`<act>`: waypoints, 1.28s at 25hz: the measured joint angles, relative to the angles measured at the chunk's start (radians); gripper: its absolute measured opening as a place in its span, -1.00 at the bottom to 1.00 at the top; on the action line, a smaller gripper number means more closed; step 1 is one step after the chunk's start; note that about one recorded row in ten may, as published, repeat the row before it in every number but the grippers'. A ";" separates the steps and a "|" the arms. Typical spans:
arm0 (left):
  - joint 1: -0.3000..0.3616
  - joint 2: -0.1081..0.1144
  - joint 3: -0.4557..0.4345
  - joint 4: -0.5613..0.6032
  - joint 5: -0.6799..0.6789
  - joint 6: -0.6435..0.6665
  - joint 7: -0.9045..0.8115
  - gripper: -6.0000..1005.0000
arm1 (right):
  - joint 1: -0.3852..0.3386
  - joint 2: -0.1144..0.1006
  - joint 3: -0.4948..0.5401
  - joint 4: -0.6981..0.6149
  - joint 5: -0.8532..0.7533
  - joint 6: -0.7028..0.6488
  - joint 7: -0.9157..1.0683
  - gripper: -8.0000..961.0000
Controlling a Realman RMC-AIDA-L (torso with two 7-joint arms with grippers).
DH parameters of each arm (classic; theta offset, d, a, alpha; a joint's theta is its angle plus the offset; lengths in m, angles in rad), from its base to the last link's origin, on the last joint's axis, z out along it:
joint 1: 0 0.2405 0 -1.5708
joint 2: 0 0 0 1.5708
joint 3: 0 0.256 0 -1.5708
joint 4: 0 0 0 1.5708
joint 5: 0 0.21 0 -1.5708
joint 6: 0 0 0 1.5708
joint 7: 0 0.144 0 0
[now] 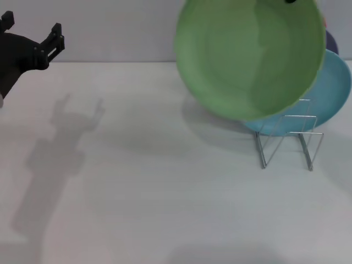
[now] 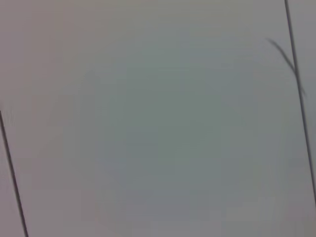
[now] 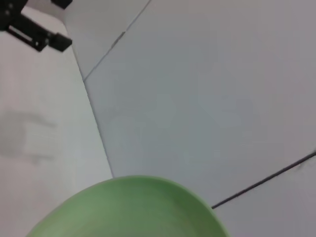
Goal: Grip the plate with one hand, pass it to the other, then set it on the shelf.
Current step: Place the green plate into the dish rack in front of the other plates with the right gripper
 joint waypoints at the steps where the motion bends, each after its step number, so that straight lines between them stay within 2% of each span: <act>1: -0.003 0.000 0.020 0.039 0.000 0.069 -0.013 0.70 | -0.011 0.000 0.007 -0.014 0.000 -0.008 -0.045 -0.93; 10: -0.034 0.003 0.066 0.190 0.000 0.298 -0.085 0.70 | -0.013 -0.005 0.053 -0.014 0.026 -0.053 -0.219 -0.93; 11: -0.035 0.003 0.078 0.220 0.000 0.357 -0.093 0.70 | -0.018 -0.005 0.069 -0.010 0.045 -0.053 -0.270 -0.93; 14: -0.037 0.001 0.090 0.252 0.000 0.416 -0.098 0.70 | -0.030 -0.005 0.103 0.003 0.094 -0.052 -0.355 -0.93; 20: -0.040 0.001 0.100 0.266 0.001 0.443 -0.107 0.70 | -0.061 -0.004 0.146 0.015 0.147 -0.045 -0.488 -0.94; 26: -0.054 0.000 0.116 0.296 0.001 0.466 -0.107 0.70 | -0.100 -0.006 0.251 0.019 0.286 -0.049 -0.644 -0.94; 32: -0.056 -0.001 0.139 0.310 0.002 0.504 -0.108 0.70 | -0.127 -0.004 0.257 0.027 0.310 -0.059 -0.729 -0.93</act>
